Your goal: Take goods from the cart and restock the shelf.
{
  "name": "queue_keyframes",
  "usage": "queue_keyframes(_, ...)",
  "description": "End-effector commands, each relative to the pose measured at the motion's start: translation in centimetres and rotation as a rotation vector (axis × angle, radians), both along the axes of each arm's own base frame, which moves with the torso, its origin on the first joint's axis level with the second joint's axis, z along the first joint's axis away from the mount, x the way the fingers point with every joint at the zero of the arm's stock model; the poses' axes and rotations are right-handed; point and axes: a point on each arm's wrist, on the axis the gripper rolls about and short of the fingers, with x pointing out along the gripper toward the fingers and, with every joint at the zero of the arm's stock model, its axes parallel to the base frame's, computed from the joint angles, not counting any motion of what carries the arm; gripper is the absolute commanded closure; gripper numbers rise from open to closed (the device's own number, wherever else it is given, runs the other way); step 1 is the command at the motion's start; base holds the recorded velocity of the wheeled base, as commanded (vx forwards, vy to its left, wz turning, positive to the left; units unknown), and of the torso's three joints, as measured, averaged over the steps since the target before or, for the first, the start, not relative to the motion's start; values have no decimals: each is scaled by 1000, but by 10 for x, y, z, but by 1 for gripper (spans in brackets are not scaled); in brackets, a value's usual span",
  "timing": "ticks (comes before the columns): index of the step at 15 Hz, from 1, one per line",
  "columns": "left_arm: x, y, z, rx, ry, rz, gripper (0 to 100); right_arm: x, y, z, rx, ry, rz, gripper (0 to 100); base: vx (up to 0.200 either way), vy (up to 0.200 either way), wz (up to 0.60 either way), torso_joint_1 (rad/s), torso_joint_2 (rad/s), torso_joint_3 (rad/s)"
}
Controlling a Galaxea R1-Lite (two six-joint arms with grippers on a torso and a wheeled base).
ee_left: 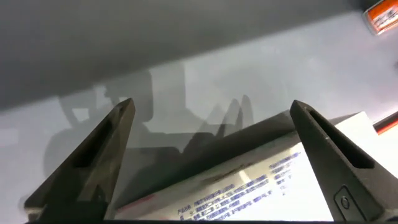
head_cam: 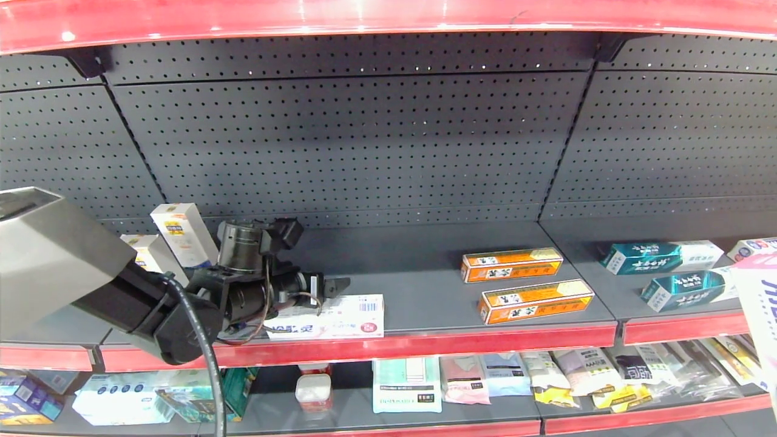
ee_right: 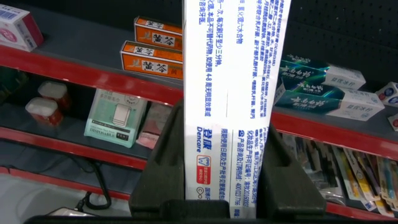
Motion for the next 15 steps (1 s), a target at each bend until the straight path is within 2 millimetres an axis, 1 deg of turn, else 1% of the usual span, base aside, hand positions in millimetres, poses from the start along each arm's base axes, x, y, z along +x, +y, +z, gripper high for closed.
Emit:
queue_keyframes(1, -3, 4, 13, -14, -34, 11, 0, 0, 0, 0, 0, -1, 1, 100, 0, 0, 0, 0, 0, 0)
queue_keyframes(5, -6, 14, 26, -23, -70, 39, 0, 0, 0, 0, -2, 0, 3, 100, 0, 0, 0, 0, 0, 0)
queue_keyframes(6, -13, 16, 32, -24, -83, 43, 0, 0, 0, 1, -2, -2, 3, 100, 0, 0, 0, 0, 0, 0)
queue_keyframes(8, -22, 20, 37, -24, -91, 52, 0, 0, 0, 2, -1, -9, 3, 100, 0, 0, 0, 0, 0, 0)
queue_keyframes(10, -36, 26, 44, -27, -101, 64, 0, 0, 0, 3, -1, -11, 3, 100, 0, 0, 0, 0, 0, 0)
queue_keyframes(11, -53, 36, 53, -29, -120, 84, 0, 0, 0, 4, -1, -14, 1, 100, 0, 0, 0, 0, 0, 0)
queue_keyframes(12, -62, 41, 56, -31, -127, 92, 0, 0, 0, 4, 1, -15, -1, 100, 0, 0, 0, 0, 0, 0)
queue_keyframes(13, -83, 54, 64, -36, -152, 112, 0, 0, 0, 4, 1, -12, -1, 100, 0, 0, 0, 0, 0, 0)
queue_keyframes(14, -97, 61, 74, -48, -189, 121, 0, 1, 0, 4, 0, -6, 1, 100, 0, 0, 0, 0, 0, 0)
queue_keyframes(15, -111, 65, 79, -56, -213, 124, 0, 2, 0, 3, 0, 3, 4, 100, 0, 0, 0, 0, 0, 0)
